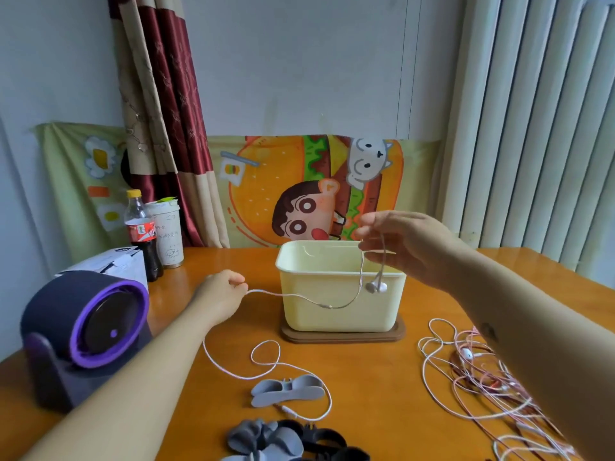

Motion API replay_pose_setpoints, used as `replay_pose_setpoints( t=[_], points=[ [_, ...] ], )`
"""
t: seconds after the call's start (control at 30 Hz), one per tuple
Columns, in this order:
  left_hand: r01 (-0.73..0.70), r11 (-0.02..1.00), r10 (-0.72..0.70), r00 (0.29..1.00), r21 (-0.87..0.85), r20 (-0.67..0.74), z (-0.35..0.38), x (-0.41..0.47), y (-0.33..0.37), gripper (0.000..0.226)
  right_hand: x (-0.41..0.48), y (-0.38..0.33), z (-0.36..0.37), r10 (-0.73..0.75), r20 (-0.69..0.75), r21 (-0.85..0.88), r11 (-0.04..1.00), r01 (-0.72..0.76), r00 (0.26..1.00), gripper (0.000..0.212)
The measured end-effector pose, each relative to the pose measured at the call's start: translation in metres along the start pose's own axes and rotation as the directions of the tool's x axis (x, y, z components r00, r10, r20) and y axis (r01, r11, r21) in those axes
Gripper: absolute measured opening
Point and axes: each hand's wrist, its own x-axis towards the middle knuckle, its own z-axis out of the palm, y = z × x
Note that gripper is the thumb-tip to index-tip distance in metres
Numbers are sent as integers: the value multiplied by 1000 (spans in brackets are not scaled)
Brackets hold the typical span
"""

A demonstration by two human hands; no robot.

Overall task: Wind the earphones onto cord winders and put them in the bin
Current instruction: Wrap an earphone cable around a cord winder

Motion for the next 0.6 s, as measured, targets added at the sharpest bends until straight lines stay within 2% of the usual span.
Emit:
replay_pose_setpoints(
  t=[0.07, 0.1, 0.13, 0.17, 0.2, 0.27, 0.33, 0.4, 0.5, 0.6],
  points=[
    [-10, 1000, 11, 999, 24, -52, 4, -4, 3, 35, -5, -4, 1, -47, -5, 119, 992, 47, 999, 25],
    [-54, 998, 55, 994, 16, -90, 4, -9, 8, 31, -7, -4, 0, -71, 0, 104, 992, 71, 997, 29],
    [-118, 993, 117, 989, -4, -91, 2, -14, 15, 23, -8, -3, 0, -103, 7, 13, 995, 103, 995, 33],
    [-181, 983, 181, 983, -24, -26, 3, -20, 20, 14, -10, 1, 0, -144, 18, -143, 979, 145, 989, 36],
    [-234, 972, 235, 967, -26, 99, 3, -26, 26, 8, -12, 5, 0, -199, 36, -335, 921, 199, 979, 34],
    [-322, 946, 276, 869, 47, 411, 5, -39, 34, 3, -13, 15, 1, -293, 98, -648, 707, 284, 951, 28],
    [-389, 903, 204, 761, 182, 616, 11, -49, 37, 12, -14, 26, 2, -315, 162, -797, 517, 313, 935, 23],
    [-426, 848, 90, 703, 316, 705, 17, -55, 37, 29, -15, 34, 2, -325, 200, -865, 384, 322, 924, 20],
    [-418, 820, -16, 666, 391, 746, 26, -59, 31, 43, -19, 39, 0, -330, 232, -895, 296, 333, 915, 19],
    [-406, 821, -28, 674, 402, 738, 34, -63, 25, 48, -21, 38, 0, -299, 277, -922, 184, 340, 913, 18]
  ],
)
